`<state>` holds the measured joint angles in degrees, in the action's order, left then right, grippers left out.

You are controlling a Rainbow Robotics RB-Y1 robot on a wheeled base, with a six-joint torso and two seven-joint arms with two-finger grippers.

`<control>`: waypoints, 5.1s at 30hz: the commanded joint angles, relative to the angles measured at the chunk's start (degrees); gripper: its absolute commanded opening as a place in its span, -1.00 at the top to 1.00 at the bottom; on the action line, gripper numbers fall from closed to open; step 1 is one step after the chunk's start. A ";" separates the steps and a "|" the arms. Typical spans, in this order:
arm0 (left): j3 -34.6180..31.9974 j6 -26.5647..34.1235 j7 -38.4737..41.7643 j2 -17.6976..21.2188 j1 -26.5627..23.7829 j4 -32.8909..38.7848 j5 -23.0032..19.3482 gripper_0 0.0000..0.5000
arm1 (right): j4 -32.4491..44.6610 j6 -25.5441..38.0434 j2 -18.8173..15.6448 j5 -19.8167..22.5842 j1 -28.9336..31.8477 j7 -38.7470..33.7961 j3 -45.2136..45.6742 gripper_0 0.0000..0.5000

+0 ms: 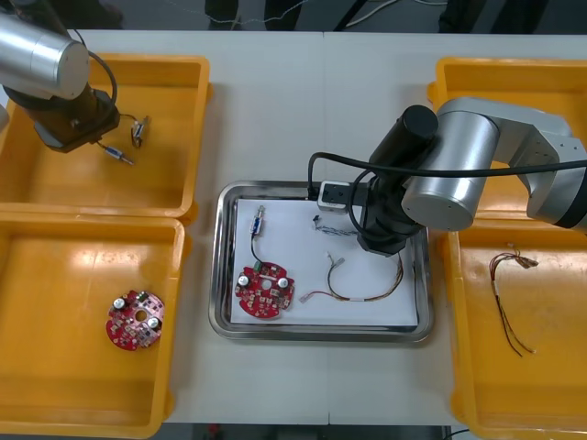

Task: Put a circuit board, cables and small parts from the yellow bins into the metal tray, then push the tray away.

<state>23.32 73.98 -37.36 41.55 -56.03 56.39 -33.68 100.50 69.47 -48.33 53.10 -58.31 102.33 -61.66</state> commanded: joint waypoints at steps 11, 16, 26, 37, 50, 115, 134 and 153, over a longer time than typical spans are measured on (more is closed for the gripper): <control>-0.03 0.56 -5.44 5.82 4.88 6.89 -2.27 1.00 | 1.01 2.43 0.69 0.78 -2.07 -0.56 1.63 -1.00; -0.38 0.03 -5.26 5.82 4.79 6.89 -2.27 -0.08 | 3.12 7.79 0.69 1.83 -2.07 -1.35 4.88 -1.00; -0.56 0.03 -5.17 5.82 4.79 7.33 -2.36 -1.00 | 8.83 22.47 0.69 3.94 -2.07 -3.81 13.58 -1.00; -4.42 5.83 -6.32 7.23 4.79 11.64 -4.82 -1.00 | 15.42 39.25 0.69 4.38 -2.07 -6.45 21.93 -1.00; -4.69 13.83 -8.34 11.09 4.79 19.55 -12.47 -1.00 | 19.47 40.53 0.17 7.72 1.54 -8.47 34.68 -1.00; -6.09 -1.20 -2.98 0.28 10.33 9.62 -4.03 -1.00 | 26.85 40.53 7.90 -11.26 47.77 -19.45 89.70 -1.00; -6.09 -1.20 -2.71 -0.33 10.33 9.44 -4.03 1.00 | 26.85 40.53 8.78 -8.63 52.43 -19.89 89.61 -1.00; -8.91 13.91 -4.38 4.68 9.45 23.06 -6.05 1.00 | 26.85 40.53 10.45 -8.27 53.04 -21.83 90.66 -1.00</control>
<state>15.81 84.96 -44.22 42.96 -45.82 75.80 -38.55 125.90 109.83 -38.54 44.46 -6.52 82.34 27.05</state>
